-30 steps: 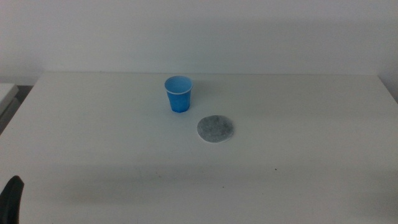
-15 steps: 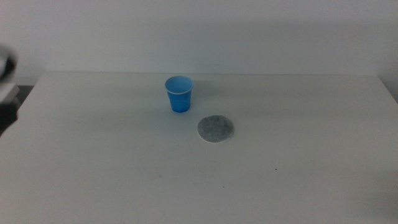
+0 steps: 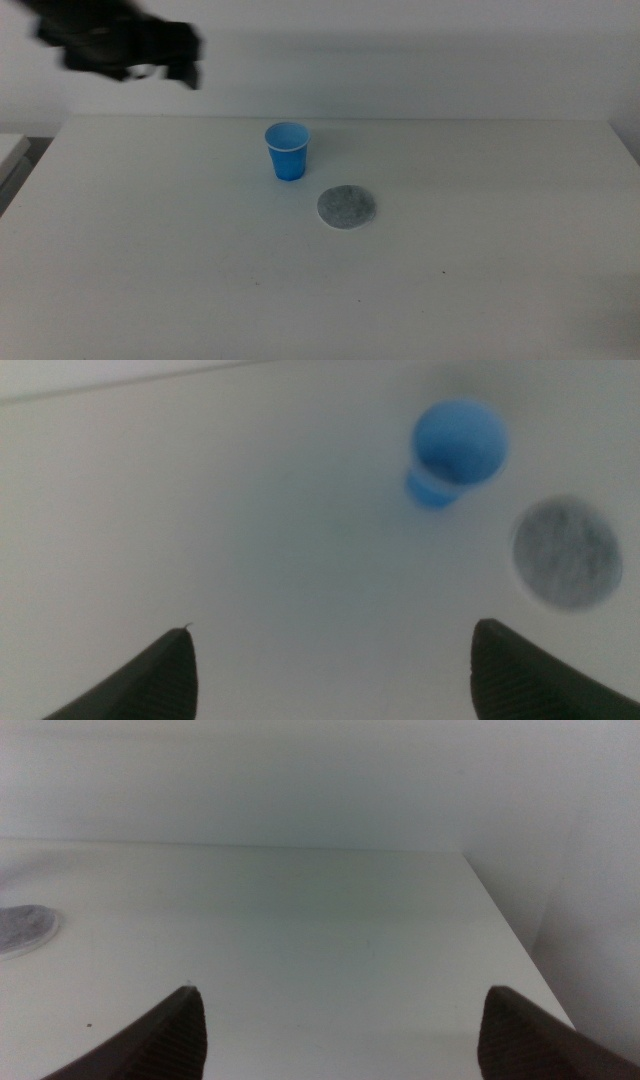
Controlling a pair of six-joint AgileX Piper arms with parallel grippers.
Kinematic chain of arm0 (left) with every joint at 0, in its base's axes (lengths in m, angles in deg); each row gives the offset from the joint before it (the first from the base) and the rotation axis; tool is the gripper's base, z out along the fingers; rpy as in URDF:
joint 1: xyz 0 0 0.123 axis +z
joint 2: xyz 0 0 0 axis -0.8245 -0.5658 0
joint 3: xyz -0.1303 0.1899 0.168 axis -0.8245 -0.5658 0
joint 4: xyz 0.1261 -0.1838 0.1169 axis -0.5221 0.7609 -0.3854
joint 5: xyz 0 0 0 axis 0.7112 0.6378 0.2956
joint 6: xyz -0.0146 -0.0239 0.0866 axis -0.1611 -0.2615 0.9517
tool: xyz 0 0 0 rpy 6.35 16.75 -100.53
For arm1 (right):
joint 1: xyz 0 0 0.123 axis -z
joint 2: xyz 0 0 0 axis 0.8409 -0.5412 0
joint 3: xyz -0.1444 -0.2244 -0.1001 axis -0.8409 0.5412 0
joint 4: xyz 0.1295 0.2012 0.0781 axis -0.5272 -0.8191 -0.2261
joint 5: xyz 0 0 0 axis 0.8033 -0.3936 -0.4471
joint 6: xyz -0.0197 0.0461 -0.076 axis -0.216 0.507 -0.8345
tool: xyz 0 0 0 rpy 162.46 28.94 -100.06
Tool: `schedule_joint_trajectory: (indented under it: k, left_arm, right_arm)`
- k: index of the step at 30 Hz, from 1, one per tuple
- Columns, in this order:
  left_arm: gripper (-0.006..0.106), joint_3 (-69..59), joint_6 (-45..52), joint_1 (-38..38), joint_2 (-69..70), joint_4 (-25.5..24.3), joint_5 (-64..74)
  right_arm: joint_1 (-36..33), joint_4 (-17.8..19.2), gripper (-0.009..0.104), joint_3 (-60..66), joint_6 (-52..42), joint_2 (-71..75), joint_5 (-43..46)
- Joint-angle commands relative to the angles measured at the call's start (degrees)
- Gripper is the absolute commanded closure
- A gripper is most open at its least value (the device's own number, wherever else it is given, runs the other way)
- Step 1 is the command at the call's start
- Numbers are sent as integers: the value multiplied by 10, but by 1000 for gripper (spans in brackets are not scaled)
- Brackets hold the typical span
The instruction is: Place an empty cup on a cup mat.
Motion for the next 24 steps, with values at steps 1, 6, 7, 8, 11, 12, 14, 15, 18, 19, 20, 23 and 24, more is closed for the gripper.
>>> schedule_joint_trajectory:
  k: [1, 6, 7, 8, 11, 12, 14, 15, 18, 19, 20, 23, 24]
  left_arm:
    - [7, 68, -19, -25, -71, -12, 13]
    - [7, 196, -23, -52, -205, 11, 25]
    - [7, 217, -26, -54, -228, 19, 28]
    - [7, 232, -28, -54, -245, 24, 28]
    - [7, 273, -49, -54, -302, 23, 19]
    - [7, 283, -56, -54, -317, 21, 13]
    - [7, 292, -68, -53, -342, 20, -5]
    - [7, 292, -77, -53, -352, 20, -21]
    - [7, 292, -107, -52, -380, 20, -49]
    - [7, 292, -113, -52, -389, 20, -57]
    - [7, 292, -113, -52, -396, 20, -62]
    - [8, 292, -114, -52, -413, 20, -65]
    - [9, 290, -114, -52, -417, 20, -64]
  right_arm:
    - [0, 3, 2, 2, -2, 3, 4]
    - [0, 3, 2, 2, -2, 3, 4]
    - [0, 3, 2, 2, -2, 3, 4]
    - [0, 3, 2, 2, -2, 3, 4]
    - [0, 3, 2, 2, -2, 3, 4]
    - [0, 3, 2, 2, -2, 3, 4]
    - [0, 3, 2, 2, -2, 3, 4]
    - [0, 3, 2, 2, -2, 3, 4]
    - [0, 3, 2, 2, -2, 3, 4]
    - [0, 3, 2, 2, -2, 3, 4]
    - [0, 3, 2, 2, -2, 3, 4]
    - [0, 3, 2, 2, -2, 3, 4]
    - [0, 3, 2, 2, -2, 3, 4]
